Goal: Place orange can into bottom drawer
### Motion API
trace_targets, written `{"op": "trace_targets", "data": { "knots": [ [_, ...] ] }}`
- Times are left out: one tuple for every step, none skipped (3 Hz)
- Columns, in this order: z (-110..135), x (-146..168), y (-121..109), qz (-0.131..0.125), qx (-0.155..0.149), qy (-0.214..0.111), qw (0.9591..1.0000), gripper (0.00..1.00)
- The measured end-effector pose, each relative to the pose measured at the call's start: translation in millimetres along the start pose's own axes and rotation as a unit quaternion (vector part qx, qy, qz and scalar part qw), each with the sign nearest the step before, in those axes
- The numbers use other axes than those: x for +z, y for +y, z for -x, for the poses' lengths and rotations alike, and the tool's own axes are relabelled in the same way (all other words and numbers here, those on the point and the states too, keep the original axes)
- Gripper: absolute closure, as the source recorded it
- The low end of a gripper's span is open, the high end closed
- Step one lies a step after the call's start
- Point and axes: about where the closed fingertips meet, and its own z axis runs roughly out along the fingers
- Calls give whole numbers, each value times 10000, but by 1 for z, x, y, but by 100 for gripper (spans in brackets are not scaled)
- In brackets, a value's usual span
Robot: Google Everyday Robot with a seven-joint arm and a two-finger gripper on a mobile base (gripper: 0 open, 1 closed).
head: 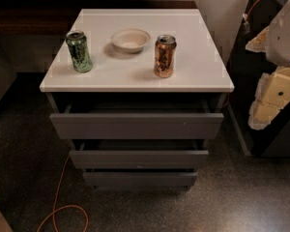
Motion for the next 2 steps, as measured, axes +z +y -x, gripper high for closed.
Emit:
{"op": "trace_targets", "data": {
  "knots": [
    [0,0,0,-11,-1,-7,10000,0],
    [3,6,2,15,37,-257,9997,0]
  ]
}}
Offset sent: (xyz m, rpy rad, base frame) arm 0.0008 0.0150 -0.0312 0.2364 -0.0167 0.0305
